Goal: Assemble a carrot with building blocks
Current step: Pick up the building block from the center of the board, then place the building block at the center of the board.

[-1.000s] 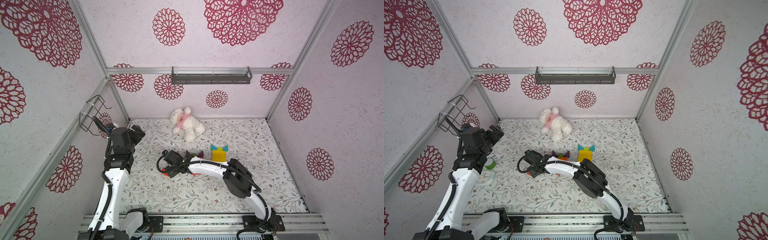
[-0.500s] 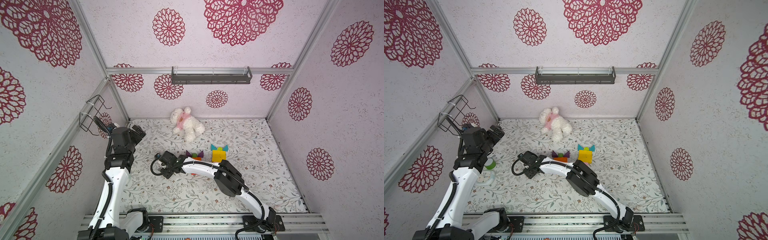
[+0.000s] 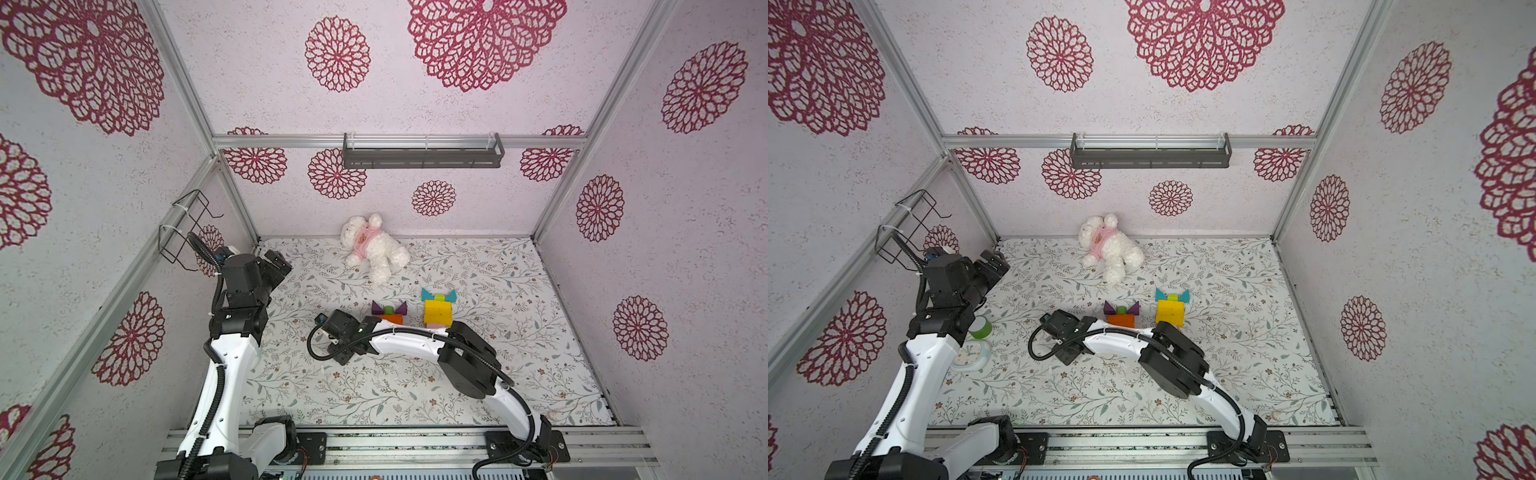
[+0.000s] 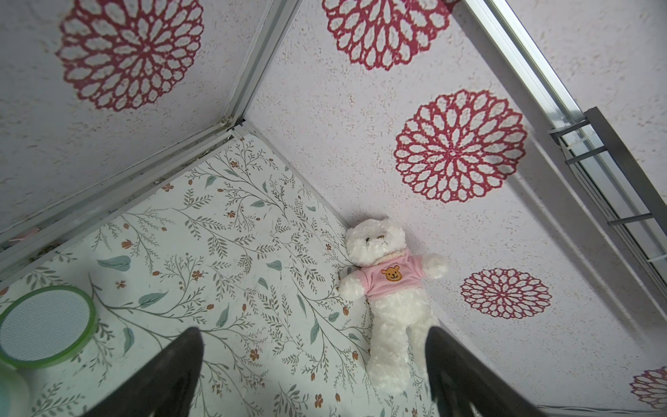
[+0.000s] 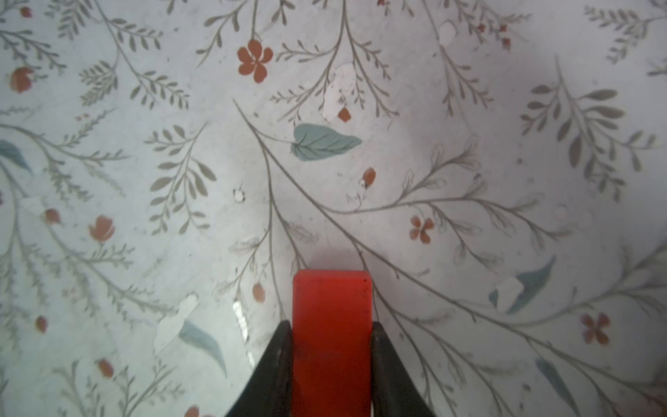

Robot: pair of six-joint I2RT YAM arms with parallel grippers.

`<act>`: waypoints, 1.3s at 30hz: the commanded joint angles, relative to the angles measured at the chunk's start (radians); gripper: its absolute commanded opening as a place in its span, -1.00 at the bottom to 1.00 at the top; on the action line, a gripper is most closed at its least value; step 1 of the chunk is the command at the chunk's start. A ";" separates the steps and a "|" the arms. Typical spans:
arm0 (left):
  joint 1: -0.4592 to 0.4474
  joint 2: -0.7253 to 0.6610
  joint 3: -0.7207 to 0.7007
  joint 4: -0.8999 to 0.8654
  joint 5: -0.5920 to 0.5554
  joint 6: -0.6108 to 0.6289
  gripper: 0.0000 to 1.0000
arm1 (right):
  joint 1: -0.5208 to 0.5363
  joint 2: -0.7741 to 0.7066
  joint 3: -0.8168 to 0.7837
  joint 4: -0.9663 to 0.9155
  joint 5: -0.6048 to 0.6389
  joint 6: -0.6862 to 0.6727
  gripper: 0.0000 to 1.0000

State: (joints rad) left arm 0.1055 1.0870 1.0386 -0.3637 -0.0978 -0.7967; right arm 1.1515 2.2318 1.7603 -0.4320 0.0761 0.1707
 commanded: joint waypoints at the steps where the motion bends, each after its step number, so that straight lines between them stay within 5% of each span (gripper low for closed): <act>1: 0.008 -0.001 0.003 0.009 -0.001 -0.010 0.95 | 0.001 -0.195 -0.111 0.032 0.052 0.026 -0.39; 11: 0.008 0.010 0.000 0.019 0.025 -0.022 0.95 | -0.005 -0.438 -0.509 -0.006 0.109 0.070 -0.37; 20: 0.006 0.030 0.000 0.019 0.039 -0.024 0.95 | -0.028 -0.418 -0.596 0.012 0.136 0.067 -0.38; 28: 0.006 0.032 0.000 0.022 0.050 -0.025 0.95 | -0.032 -0.454 -0.613 -0.041 0.195 0.093 0.09; 39: 0.004 0.034 -0.001 0.025 0.072 -0.031 0.95 | -0.045 -0.566 -0.748 -0.053 0.178 0.195 0.10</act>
State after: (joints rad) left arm 0.1055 1.1133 1.0386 -0.3588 -0.0341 -0.8162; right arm 1.1194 1.6905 1.0256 -0.4717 0.2363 0.3187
